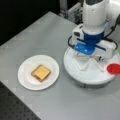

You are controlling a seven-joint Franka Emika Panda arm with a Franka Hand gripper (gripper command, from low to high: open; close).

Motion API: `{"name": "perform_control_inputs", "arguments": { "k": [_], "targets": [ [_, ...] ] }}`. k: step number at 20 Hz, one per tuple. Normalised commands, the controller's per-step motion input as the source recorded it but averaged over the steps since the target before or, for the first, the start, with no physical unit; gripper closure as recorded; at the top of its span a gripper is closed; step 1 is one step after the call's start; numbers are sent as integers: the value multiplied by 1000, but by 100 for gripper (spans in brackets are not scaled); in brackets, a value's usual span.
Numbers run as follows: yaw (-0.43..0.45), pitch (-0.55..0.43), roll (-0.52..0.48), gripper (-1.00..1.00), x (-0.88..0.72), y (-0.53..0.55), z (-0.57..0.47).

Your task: Ingredient selection for cheeseburger or sandwich

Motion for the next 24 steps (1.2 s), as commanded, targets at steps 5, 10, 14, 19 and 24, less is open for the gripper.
{"name": "perform_control_inputs", "arguments": {
  "k": [5,10,14,19,24],
  "targets": [
    [9,-178,-92,-100,-160,87,-167],
    [10,-178,-102,-100,-139,106,-157],
    [27,-160,-92,-100,-135,99,-121],
    [49,-148,-84,-100,-130,45,-101],
    [80,-153,-88,-100,-124,5,-105]
  ]
}}
